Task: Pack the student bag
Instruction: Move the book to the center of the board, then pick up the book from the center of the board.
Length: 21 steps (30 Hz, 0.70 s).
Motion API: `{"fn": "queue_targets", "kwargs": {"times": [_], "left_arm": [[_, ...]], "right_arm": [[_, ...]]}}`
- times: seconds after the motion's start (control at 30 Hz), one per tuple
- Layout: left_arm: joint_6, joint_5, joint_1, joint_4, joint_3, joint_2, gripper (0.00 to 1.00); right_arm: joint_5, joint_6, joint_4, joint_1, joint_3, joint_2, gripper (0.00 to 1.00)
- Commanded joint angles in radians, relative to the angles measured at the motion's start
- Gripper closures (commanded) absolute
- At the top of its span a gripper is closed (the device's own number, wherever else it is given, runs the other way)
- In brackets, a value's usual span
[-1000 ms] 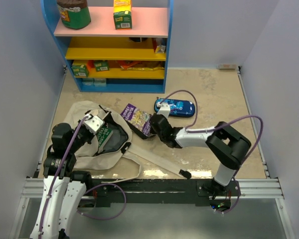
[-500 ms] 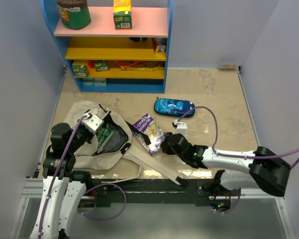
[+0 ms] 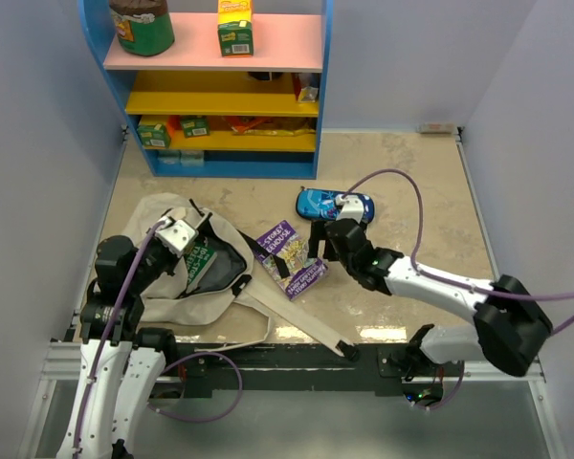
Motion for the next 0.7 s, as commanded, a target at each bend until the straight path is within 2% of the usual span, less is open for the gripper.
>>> {"fn": "queue_targets", "kwargs": {"times": [0.0, 0.1, 0.37, 0.5, 0.6, 0.67], "left_arm": [[-0.02, 0.039, 0.0, 0.072, 0.068, -0.1, 1.0], [-0.026, 0.035, 0.002, 0.064, 0.071, -0.103, 1.0], [-0.029, 0.057, 0.002, 0.059, 0.054, -0.109, 1.0], [-0.029, 0.07, 0.0, 0.064, 0.043, -0.106, 1.0], [-0.026, 0.073, 0.0, 0.067, 0.039, -0.111, 1.0], [-0.024, 0.08, 0.002, 0.07, 0.037, -0.106, 1.0]], "right_arm": [[-0.074, -0.121, 0.099, -0.017, 0.057, 0.141, 0.06], [-0.122, -0.076, 0.145, -0.017, 0.056, 0.216, 0.08], [-0.243, -0.002, 0.277, -0.017, 0.002, 0.265, 0.09], [-0.361, 0.151, 0.369, 0.0, -0.09, 0.281, 0.14], [-0.312, 0.213, 0.364, 0.08, -0.13, 0.287, 0.18], [-0.245, 0.23, 0.282, 0.117, -0.103, 0.31, 0.18]]}}
